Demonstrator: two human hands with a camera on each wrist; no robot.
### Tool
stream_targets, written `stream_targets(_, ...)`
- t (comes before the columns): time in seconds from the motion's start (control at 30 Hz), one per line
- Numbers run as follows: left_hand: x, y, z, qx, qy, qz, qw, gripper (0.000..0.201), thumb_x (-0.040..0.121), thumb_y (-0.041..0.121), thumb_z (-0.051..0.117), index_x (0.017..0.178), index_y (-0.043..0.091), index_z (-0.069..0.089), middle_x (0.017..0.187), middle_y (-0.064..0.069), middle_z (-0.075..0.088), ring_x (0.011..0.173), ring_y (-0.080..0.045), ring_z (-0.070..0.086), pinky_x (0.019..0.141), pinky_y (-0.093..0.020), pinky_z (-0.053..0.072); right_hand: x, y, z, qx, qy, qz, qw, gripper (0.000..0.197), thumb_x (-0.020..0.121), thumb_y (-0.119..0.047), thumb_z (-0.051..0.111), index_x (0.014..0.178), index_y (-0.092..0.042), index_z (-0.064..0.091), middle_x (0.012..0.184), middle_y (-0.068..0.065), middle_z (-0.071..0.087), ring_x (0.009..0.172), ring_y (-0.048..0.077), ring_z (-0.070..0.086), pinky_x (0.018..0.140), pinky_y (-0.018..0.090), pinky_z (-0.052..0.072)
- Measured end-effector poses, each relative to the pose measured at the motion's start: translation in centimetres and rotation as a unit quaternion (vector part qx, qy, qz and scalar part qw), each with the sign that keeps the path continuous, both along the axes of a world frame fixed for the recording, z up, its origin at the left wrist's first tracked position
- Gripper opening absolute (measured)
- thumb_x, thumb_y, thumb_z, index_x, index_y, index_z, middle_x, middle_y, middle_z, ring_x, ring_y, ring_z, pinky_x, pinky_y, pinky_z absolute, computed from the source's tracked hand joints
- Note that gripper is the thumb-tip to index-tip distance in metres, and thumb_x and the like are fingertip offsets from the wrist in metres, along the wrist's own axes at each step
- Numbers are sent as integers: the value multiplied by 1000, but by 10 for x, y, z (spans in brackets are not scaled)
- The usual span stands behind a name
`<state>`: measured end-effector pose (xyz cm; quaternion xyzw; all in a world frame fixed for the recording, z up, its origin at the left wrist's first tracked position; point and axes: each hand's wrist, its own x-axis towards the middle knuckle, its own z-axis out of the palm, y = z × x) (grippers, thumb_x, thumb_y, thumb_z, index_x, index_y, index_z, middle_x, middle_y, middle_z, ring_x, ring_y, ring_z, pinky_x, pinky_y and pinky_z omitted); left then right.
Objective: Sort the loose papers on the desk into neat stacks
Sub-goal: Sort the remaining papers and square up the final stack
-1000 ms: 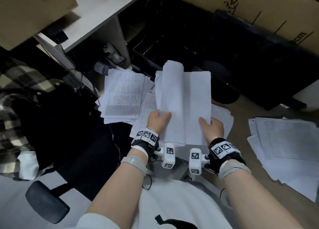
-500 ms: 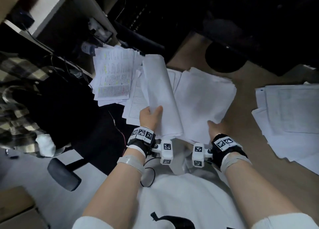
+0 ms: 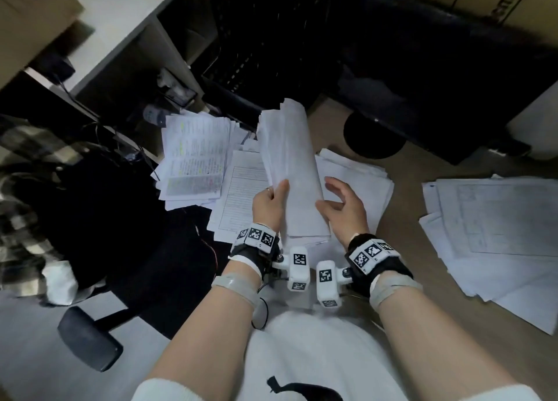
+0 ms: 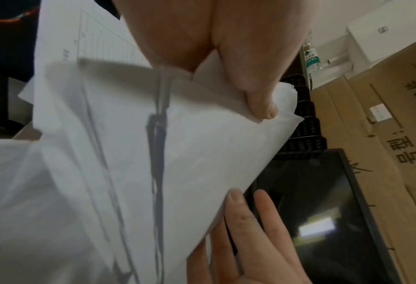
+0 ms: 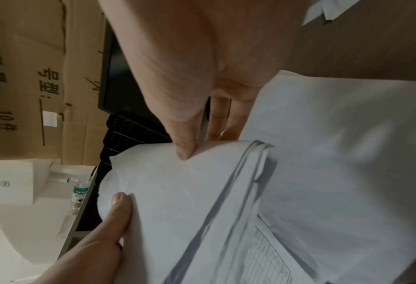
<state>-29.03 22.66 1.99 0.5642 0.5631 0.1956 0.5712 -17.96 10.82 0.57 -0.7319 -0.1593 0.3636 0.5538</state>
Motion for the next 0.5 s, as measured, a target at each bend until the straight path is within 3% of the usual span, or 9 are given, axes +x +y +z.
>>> stream_targets(0.1, -5, 10, 6, -37, -38, -5, 999, 47, 89, 47, 66, 67, 6, 55, 63, -15, 52, 61, -20, 47, 59, -39, 41, -4, 10, 9, -7, -12, 6, 1000, 40, 90, -16, 62, 119, -45, 63, 114, -13, 70, 100, 8, 68, 90, 38, 57)
stream_targets(0.17, -10, 19, 9, -83, -84, 4, 993, 43, 90, 42, 67, 83, -1, 68, 84, -28, 70, 73, -26, 62, 72, -49, 55, -11, 23, 17, -9, -16, 11, 1000, 34, 95, -21, 60, 125, -36, 65, 111, -15, 70, 101, 3, 67, 96, 35, 54)
stream_targets(0.2, -13, 24, 11, -97, -102, 8, 990, 40, 93, 37, 66, 88, -3, 70, 95, -30, 71, 81, -30, 67, 81, -51, 57, -17, 29, 21, -4, -3, 11, 1000, 33, 96, -26, 60, 129, -31, 64, 112, -17, 69, 101, 0, 66, 99, 33, 52)
stream_targets(0.27, -21, 35, 13, -119, -125, 13, 985, 36, 95, 31, 65, 94, -5, 72, 101, -29, 72, 93, -37, 71, 89, -53, 57, -28, 42, 32, 6, 34, 30, 999, 39, 94, -36, 63, 132, -28, 60, 116, -19, 66, 105, -4, 62, 103, 30, 48)
stream_targets(0.33, -31, 45, 15, -140, -137, 7, 981, 35, 94, 31, 66, 97, -2, 73, 100, -26, 73, 97, -41, 71, 88, -52, 58, -41, 53, 39, 9, 49, 69, 996, 46, 88, -42, 69, 130, -29, 58, 119, -15, 67, 109, 3, 64, 100, 30, 50)
stream_targets(0.43, -46, 59, 17, -143, -132, -49, 980, 22, 94, 24, 67, 97, 3, 73, 98, -20, 75, 92, -33, 72, 82, -42, 60, -60, 66, 42, -3, 51, 50, 997, 60, 83, -22, 78, 134, -21, 46, 123, -8, 62, 109, 8, 63, 92, 24, 51)
stream_targets(0.5, -54, 64, 19, -139, -108, -114, 978, 15, 91, 17, 72, 100, 5, 71, 94, -13, 76, 81, -22, 73, 69, -30, 59, -68, 71, 39, -53, 24, 4, 998, 56, 85, -13, 71, 135, -18, 45, 120, -3, 62, 107, 13, 63, 93, 30, 51)
